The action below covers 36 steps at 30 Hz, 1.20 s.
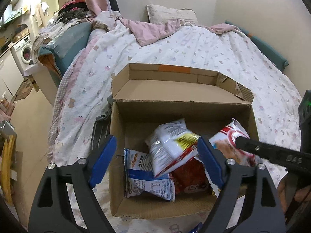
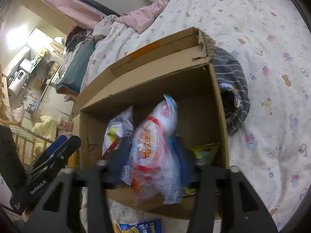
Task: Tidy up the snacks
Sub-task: 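Open both tools to drop the bags into the box, then move both tools back over the remaining snack pile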
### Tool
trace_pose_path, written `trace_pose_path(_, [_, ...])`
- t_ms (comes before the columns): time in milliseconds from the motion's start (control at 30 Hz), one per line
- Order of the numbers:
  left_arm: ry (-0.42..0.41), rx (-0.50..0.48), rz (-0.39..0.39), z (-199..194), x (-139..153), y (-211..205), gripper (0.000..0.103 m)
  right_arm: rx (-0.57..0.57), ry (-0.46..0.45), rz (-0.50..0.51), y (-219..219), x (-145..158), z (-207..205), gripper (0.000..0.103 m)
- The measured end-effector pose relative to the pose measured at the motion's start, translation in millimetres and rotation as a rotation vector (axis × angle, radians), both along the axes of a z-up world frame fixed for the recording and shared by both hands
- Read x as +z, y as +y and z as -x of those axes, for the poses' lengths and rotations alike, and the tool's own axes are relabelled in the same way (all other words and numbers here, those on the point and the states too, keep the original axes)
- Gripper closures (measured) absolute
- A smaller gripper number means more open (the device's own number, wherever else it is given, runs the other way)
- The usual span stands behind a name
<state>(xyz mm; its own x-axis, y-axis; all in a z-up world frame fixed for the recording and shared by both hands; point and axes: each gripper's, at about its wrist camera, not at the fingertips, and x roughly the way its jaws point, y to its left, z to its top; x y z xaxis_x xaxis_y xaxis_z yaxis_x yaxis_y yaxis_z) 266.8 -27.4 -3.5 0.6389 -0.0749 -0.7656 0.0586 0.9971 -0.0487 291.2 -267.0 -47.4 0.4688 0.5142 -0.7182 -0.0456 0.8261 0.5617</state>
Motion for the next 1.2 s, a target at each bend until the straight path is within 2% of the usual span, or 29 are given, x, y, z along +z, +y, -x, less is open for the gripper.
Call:
trace_pose_path(67, [-0.002, 0.004, 0.0, 0.7, 0.4, 1.1, 0.02, -0.023, -0.03, -0.017, -4.8, 5.5, 1.9, 0.02])
trace_pose_path(367, [-0.013, 0.003, -0.011, 3.7, 1.9, 0.8, 0.02, -0.079, -0.156, 0.055, -18.8, 32.9, 9.3, 0.017])
trace_pose_path(567, [-0.007, 0.018, -0.021, 6.6, 1.1, 4.2, 0.02, -0.077, -0.129, 0.017, -30.7, 30.1, 9.4, 0.017])
trace_pose_path(700, [0.001, 0.038, 0.001, 12.5, 2.4, 11.1, 0.02, -0.082, -0.108, -0.004, -34.9, 28.1, 10.8, 0.017])
trace_pose_path(1100, [0.012, 0.054, 0.029, 37.1, 6.0, 20.6, 0.02, -0.081, -0.094, 0.014, -35.2, 29.9, 37.6, 0.017])
trace_pose_path(1200, [0.004, 0.043, 0.01, 44.2, 9.3, 17.1, 0.02, -0.079, -0.093, 0.026, -33.2, 30.9, 46.7, 0.017])
